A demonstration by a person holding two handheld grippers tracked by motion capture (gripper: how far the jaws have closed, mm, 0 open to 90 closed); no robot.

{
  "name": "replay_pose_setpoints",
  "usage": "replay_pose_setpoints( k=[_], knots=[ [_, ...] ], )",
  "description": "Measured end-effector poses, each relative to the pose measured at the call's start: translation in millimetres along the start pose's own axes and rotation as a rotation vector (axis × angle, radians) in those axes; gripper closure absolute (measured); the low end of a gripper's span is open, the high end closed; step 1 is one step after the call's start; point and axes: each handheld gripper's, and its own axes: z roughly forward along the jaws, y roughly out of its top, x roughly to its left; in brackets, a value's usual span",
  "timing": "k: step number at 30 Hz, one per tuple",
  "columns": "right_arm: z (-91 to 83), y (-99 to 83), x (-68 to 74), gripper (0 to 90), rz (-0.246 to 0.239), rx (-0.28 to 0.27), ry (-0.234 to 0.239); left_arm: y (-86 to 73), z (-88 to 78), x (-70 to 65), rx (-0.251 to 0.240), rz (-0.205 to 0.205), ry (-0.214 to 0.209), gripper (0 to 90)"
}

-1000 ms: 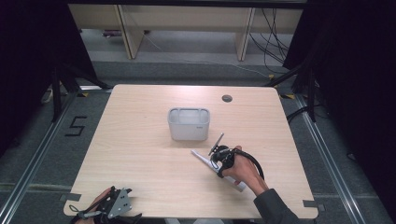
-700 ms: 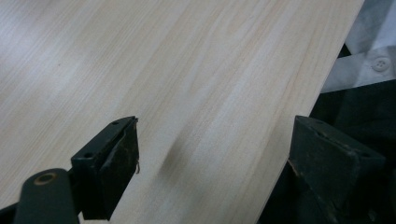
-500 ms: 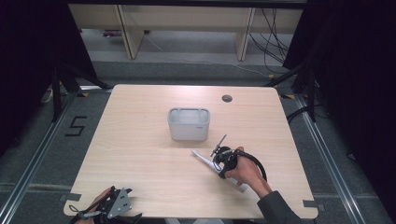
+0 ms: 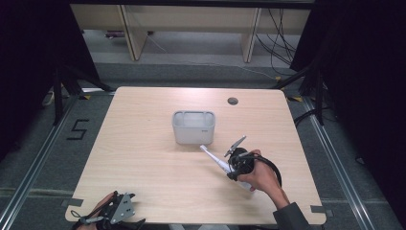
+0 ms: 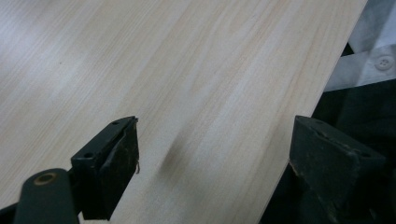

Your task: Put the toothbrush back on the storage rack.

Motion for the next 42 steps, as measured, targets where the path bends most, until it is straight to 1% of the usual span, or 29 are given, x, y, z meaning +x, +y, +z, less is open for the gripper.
replay_pose_setpoints(
  k=[3, 4, 5, 6, 7, 9, 10, 11, 12, 13, 14, 16, 17, 18, 19, 20, 22, 24, 26, 29, 32, 33, 35, 36, 37, 38, 39, 40, 42],
  knots=[
    [-11.4, -1.7, 1.7, 66.4, 0.005, -0.059, -0.003, -0.3, 0.6, 0.2, 0.0, -0.001, -0.002, 15.6],
    [-15.5, -2.1, 2.8, 66.4, 0.023, -0.09, 0.002, -0.3, 0.6, 0.1, -0.001, -0.003, -0.002, 15.6],
    [-21.1, -2.5, 1.4, 66.4, 0.01, -0.13, 0.009, -0.2, 0.5, 0.1, -0.001, -0.003, -0.002, 15.6],
    [-21.1, -2.5, 1.4, 66.4, 0.01, -0.13, 0.009, 0.0, 0.2, 0.0, -0.001, -0.001, -0.001, 15.6],
    [-25.7, -2.8, 1.2, 66.4, 0.027, -0.165, 0.016, 0.0, 0.0, 0.1, -0.001, -0.001, -0.001, 15.6],
    [-27.8, -3.0, 0.2, 66.4, 0.039, -0.175, 0.013, -0.4, 0.2, 0.4, -0.003, -0.007, 0.001, 15.6],
    [-28.8, -2.6, -0.6, 66.4, 0.05, -0.192, 0.016, -0.5, 1.3, -0.8, -0.023, -0.029, 0.008, 15.6],
    [-30.3, -2.5, -1.5, 66.4, 0.055, -0.211, 0.016, -0.2, 1.1, -0.9, -0.023, -0.027, 0.008, 15.6],
    [-30.2, -1.7, -2.3, 66.4, 0.064, -0.222, 0.03, 0.1, -0.6, 0.4, -0.003, 0.0, 0.0, 15.6],
    [-31.1, -0.5, -4.5, 66.4, 0.043, -0.248, -0.005, 0.1, -0.6, 0.4, -0.004, 0.0, -0.002, 15.6],
    [-31.1, -0.5, -4.5, 66.4, 0.043, -0.248, -0.005, -0.1, -0.7, 0.4, -0.003, 0.003, 0.001, 15.6],
    [-33.8, -1.0, -7.0, 66.4, 0.04, -0.288, 0.003, 0.3, -1.1, 0.2, -0.01, 0.001, 0.0, 15.6],
    [-35.6, -0.7, -7.2, 66.3, 0.066, -0.284, -0.004, 0.6, -0.1, -1.1, -0.03, -0.017, 0.008, 15.6],
    [-34.5, -0.1, -9.4, 66.3, 0.042, -0.292, -0.007, 0.9, -0.2, -1.8, -0.032, -0.019, 0.0, 15.6],
    [-33.9, -0.5, -10.1, 66.3, 0.043, -0.305, -0.008, 1.0, -0.9, -1.1, -0.015, -0.001, -0.007, 15.6],
    [-32.9, -0.1, -10.5, 66.4, 0.044, -0.31, -0.005, 1.9, -2.2, 0.3, 0.014, 0.013, -0.033, 15.6],
    [-30.5, 1.3, -11.1, 66.4, 0.037, -0.326, -0.025, 1.5, -1.7, -1.8, 0.001, 0.012, 0.01, 15.6],
    [-30.9, 2.9, -11.5, 66.4, 0.014, -0.346, -0.019, 1.8, -2.5, -1.2, -0.005, 0.011, 0.008, 15.6],
    [-31.6, 4.5, -10.7, 66.4, 0.025, -0.366, -0.008, 1.5, -2.3, -1.2, -0.001, 0.016, 0.017, 15.6],
    [-32.9, 6.6, -12.2, 66.4, 0.017, -0.397, -0.016, 1.8, -2.6, -1.1, -0.003, 0.013, -0.006, 15.6],
    [-35.3, 8.3, -10.9, 66.3, 0.027, -0.428, -0.02, 1.6, -1.0, -2.2, -0.016, -0.001, 0.004, 15.6],
    [-36.8, 9.0, -11.0, 66.3, 0.047, -0.434, -0.021, 1.9, -2.2, -0.9, -0.003, 0.012, -0.005, 15.6],
    [-37.4, 10.2, -9.5, 66.3, 0.078, -0.464, -0.032, 1.9, -1.5, -1.7, -0.008, 0.006, -0.004, 15.6],
    [-39.6, 11.0, -10.9, 66.3, 0.067, -0.454, -0.029, 1.7, -1.7, -1.5, -0.002, 0.009, -0.011, 15.6],
    [-39.5, 12.0, -12.4, 66.3, 0.061, -0.471, -0.035, 1.4, -1.3, -1.5, 0.0, 0.009, -0.011, 15.6],
    [-39.8, 13.2, -12.3, 66.3, 0.064, -0.482, -0.029, 1.3, -0.8, -2.3, 0.001, 0.009, 0.006, 15.6],
    [-39.4, 14.6, -14.7, 66.3, 0.049, -0.5, -0.053, 1.5, -0.8, -2.1, 0.001, 0.008, 0.0, 15.6],
    [-41.2, 15.7, -15.4, 66.3, 0.061, -0.493, -0.032, 1.6, -0.9, -1.7, 0.0, 0.008, -0.011, 15.6],
    [-42.6, 17.2, -16.2, 66.3, 0.071, -0.497, -0.036, 1.6, -1.1, -1.3, -0.001, 0.007, -0.012, 15.6]
  ],
)
